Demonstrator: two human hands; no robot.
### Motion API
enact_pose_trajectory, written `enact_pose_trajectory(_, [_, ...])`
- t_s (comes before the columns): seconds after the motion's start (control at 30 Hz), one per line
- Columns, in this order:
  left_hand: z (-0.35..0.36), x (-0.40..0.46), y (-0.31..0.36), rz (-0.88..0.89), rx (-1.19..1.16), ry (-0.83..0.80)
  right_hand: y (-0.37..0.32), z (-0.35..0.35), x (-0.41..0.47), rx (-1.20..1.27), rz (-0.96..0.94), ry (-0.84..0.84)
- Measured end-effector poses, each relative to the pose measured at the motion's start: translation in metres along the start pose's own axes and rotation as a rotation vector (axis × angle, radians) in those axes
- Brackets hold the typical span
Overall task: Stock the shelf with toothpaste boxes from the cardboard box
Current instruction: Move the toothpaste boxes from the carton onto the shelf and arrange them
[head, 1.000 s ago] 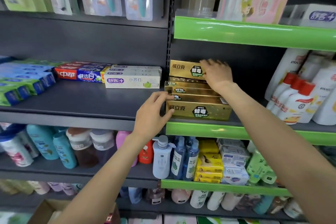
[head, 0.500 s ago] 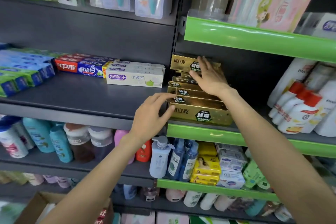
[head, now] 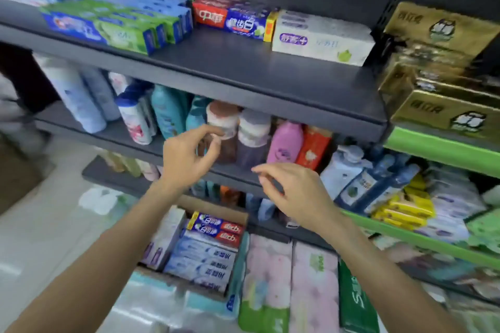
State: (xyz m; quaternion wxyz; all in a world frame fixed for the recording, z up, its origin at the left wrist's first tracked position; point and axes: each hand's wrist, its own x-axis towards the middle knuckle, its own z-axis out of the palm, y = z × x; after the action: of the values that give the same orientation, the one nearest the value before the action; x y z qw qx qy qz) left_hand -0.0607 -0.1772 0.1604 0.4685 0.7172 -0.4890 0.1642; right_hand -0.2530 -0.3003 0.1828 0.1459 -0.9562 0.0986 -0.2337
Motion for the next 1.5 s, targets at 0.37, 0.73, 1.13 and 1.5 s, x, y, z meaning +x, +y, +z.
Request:
enact_pose_trajectory(0.37, [-0.023, -0.179, -0.203, -0.66, 0.392, -1.193, -0.009, 0.316, -0.036, -0.106, 0.532, -0.792])
enact_pose_trajectory(0.73, [0.059, -0.218, -0.257, -0.141, 0.626, -1.196, 0.032, 0.436, -0.036, -0.346, 0.523, -0.818])
enact_pose_trajectory(1.13, [0.104, -0.257, -0.271, -0.618, 0.088, -1.077, 0.031, 0.449, -0.062, -0.461, 0.459, -0.687])
enact_pose_trajectory(1.5, [0.032, -0.195, -0.179, -1.394, -0.854, -0.322, -0.054, 0.32, -0.043, 0.577, 0.78, -0.275])
